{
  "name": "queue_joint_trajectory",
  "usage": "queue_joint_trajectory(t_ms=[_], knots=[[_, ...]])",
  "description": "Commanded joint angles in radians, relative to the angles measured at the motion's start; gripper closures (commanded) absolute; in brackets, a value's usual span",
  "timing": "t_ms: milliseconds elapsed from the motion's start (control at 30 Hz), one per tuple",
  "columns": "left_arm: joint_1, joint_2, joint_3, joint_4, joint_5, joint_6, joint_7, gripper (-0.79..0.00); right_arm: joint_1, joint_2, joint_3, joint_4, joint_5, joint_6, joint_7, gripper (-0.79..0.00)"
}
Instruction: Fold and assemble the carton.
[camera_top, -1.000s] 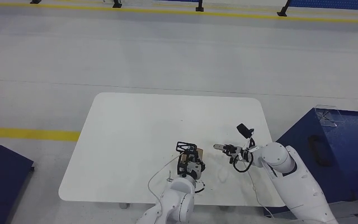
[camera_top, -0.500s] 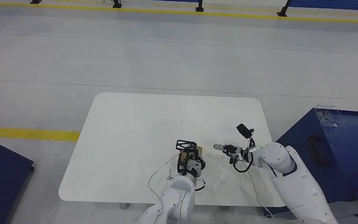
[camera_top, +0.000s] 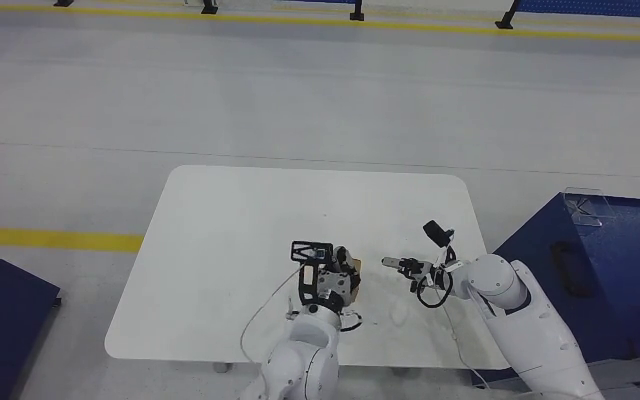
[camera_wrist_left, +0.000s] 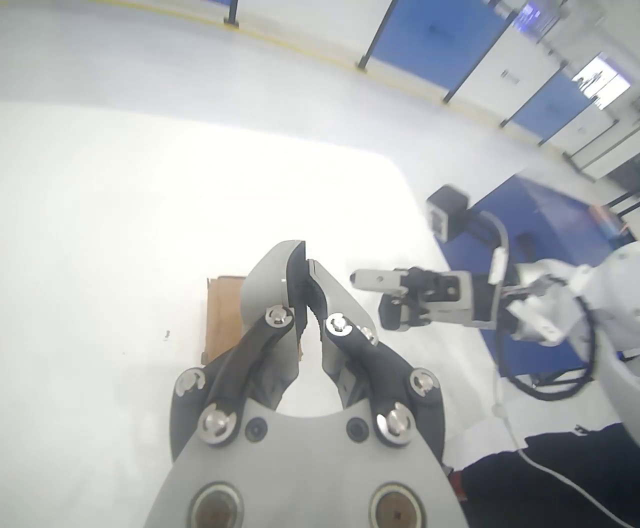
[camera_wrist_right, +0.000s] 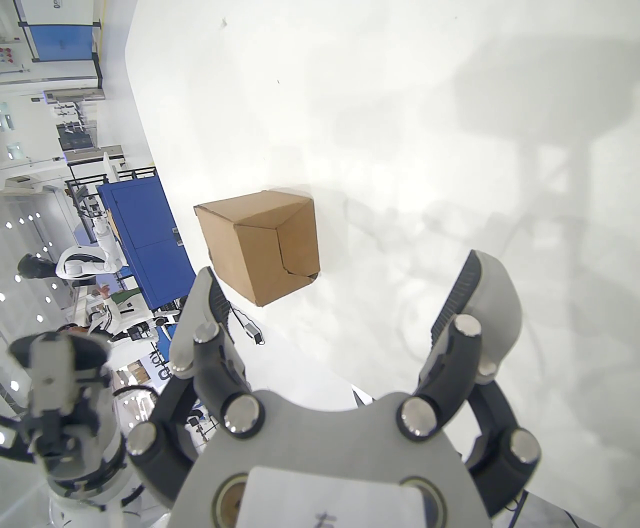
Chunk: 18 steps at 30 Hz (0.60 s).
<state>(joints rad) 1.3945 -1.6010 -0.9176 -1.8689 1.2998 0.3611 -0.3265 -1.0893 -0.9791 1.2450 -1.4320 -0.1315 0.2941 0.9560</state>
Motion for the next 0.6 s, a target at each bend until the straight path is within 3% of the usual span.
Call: queue_joint_trajectory(t_ms=[0,33,67,100,133,167,200,300,333,467,567], knots=[[0.068,0.013,-0.03,-0.093,0.024,-0.042,0.025,0.0,0.0,0.0,0.0,0.0,0.0,0.0,0.0,-0.785],[0.091,0.018,-0.042,-0.12,0.026,-0.062,0.028,0.0,0.0,0.0,0.0,0.0,0.0,0.0,0.0,-0.785],[0.111,0.022,-0.057,-0.146,0.021,-0.078,0.029,-0.64,0.0,0.0,0.0,0.0,0.0,0.0,0.0,-0.785],[0.117,0.024,-0.062,-0.153,0.021,-0.083,0.03,-0.785,0.0,0.0,0.0,0.0,0.0,0.0,0.0,-0.785],[0.117,0.024,-0.062,-0.153,0.021,-0.083,0.03,-0.785,0.0,0.0,0.0,0.0,0.0,0.0,0.0,-0.785],[0.116,0.024,-0.061,-0.154,0.022,-0.084,0.03,-0.009,0.0,0.0,0.0,0.0,0.0,0.0,0.0,-0.784],[0.119,0.024,-0.063,-0.157,0.021,-0.086,0.03,-0.017,0.0,0.0,0.0,0.0,0.0,0.0,0.0,-0.784],[0.117,0.024,-0.062,-0.153,0.021,-0.084,0.03,-0.193,0.0,0.0,0.0,0.0,0.0,0.0,0.0,-0.785],[0.117,0.024,-0.062,-0.153,0.021,-0.083,0.03,-0.299,0.0,0.0,0.0,0.0,0.0,0.0,0.0,-0.784],[0.117,0.024,-0.062,-0.153,0.021,-0.083,0.03,-0.524,0.0,0.0,0.0,0.0,0.0,0.0,0.0,-0.784],[0.117,0.024,-0.062,-0.153,0.021,-0.083,0.03,-0.636,0.0,0.0,0.0,0.0,0.0,0.0,0.0,-0.785]])
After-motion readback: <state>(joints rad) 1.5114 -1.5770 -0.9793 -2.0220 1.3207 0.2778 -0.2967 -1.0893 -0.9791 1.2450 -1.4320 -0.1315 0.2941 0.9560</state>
